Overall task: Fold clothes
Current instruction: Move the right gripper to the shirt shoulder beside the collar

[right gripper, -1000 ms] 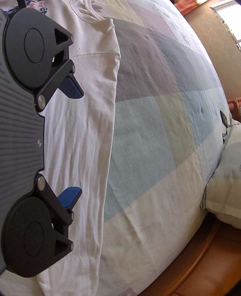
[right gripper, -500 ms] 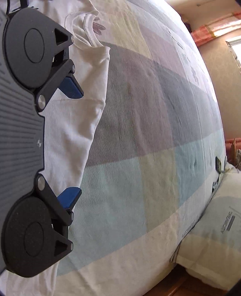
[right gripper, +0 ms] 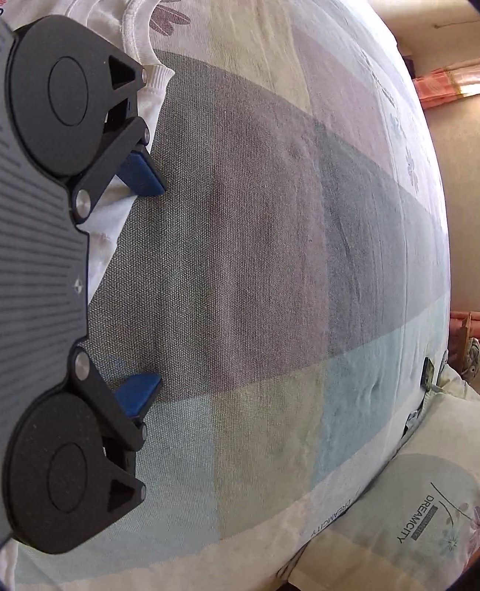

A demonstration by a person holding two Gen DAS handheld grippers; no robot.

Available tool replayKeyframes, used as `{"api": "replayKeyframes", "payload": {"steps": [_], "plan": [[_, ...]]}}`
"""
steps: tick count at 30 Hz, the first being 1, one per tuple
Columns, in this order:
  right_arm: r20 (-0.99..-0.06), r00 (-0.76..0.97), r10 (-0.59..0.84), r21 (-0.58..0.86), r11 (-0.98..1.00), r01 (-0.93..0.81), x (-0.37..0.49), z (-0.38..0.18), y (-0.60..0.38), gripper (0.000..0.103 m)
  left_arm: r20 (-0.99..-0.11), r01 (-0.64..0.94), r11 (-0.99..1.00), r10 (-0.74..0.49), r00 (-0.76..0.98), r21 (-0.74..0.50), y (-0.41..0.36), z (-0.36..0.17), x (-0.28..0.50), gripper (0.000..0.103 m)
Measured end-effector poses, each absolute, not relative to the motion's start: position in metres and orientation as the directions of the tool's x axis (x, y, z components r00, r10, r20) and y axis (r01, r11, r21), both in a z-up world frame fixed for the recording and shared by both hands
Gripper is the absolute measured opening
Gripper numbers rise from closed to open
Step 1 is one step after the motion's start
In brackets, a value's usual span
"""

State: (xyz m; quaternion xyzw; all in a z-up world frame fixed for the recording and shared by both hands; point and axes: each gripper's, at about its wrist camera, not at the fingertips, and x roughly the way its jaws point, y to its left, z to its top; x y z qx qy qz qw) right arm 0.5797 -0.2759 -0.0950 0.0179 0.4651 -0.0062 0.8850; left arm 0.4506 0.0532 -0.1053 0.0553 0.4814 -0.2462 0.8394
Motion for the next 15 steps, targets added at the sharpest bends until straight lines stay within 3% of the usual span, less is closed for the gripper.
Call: {"api": "replayKeyframes", "payload": {"steps": [9,15], "plan": [[-0.751,0.594,0.289,0.356,0.934,-0.004,0.477,-0.033,-0.315,0.103,-0.835,0.481,0.868,-0.35,0.424,-0.12,0.048,-0.108,0.451,0.101],[-0.691,0.545,0.475,0.537,0.842,-0.052,0.406,-0.052,-0.293,0.103,-0.839,0.485,0.87,-0.328,0.435,-0.088,0.044,-0.11,0.448,0.102]]}}
